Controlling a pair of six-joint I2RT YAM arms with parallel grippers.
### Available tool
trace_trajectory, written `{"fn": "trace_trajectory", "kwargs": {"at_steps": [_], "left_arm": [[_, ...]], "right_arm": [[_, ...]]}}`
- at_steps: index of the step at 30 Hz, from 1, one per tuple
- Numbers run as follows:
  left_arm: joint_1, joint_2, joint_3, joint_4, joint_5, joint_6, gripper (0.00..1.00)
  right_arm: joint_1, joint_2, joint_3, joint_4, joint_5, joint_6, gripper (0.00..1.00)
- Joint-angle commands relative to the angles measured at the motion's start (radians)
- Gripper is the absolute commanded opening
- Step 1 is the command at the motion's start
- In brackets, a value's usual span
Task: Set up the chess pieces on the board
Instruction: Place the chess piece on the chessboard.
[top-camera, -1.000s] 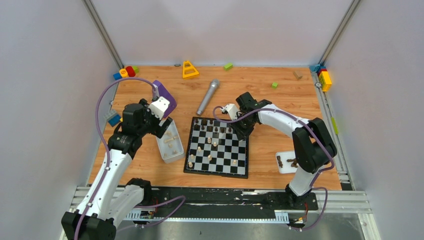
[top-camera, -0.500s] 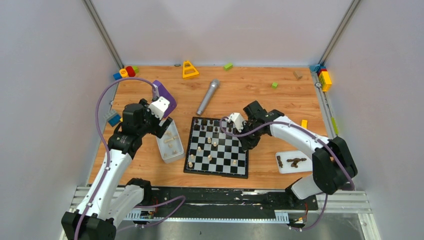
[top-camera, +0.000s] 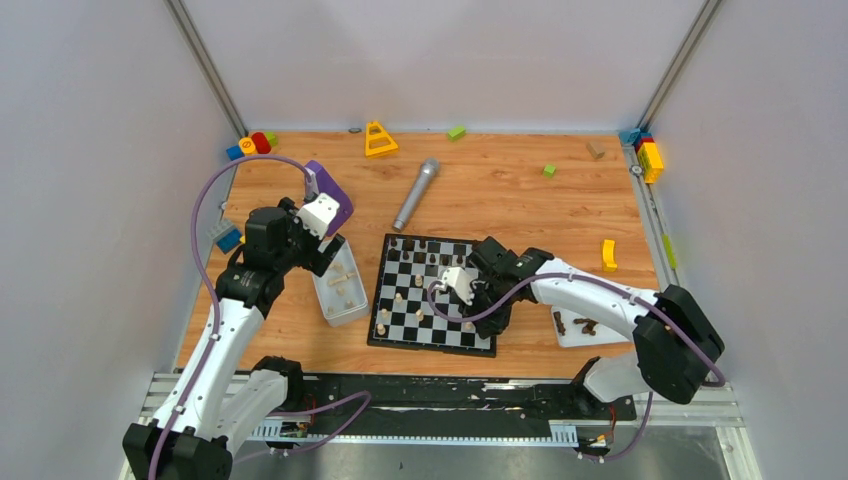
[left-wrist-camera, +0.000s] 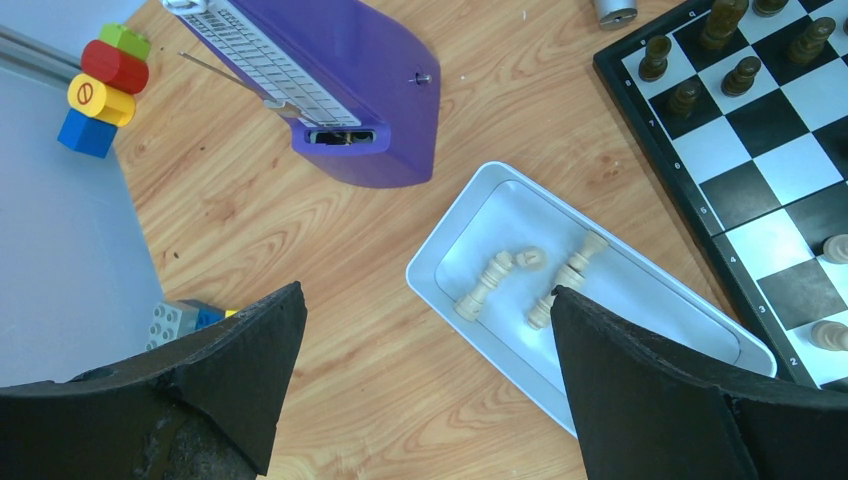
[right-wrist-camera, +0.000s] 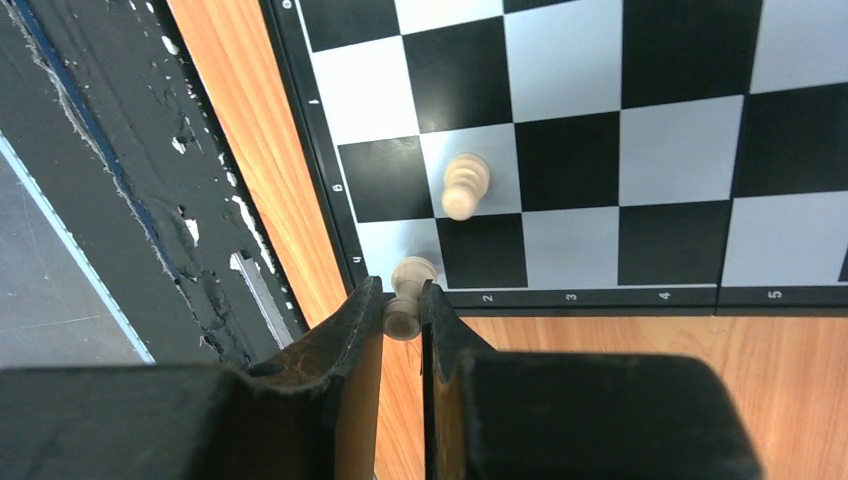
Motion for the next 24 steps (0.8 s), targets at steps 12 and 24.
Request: {"fn": "trace_trajectory", "kwargs": {"at_steps": [12,24], "left_arm": [[0.007,-0.001,-0.004,0.025,0.008,-0.003,1.00],[0.006,0.000,-0.005,0.027,0.005,-0.001,1.00]], "right_arm": [[0.072,0.020,0.002,0.035,0.011,-0.013,0.10],[0.076,-0.012,0.019,0.030,0.049,-0.031,0.52]]}}
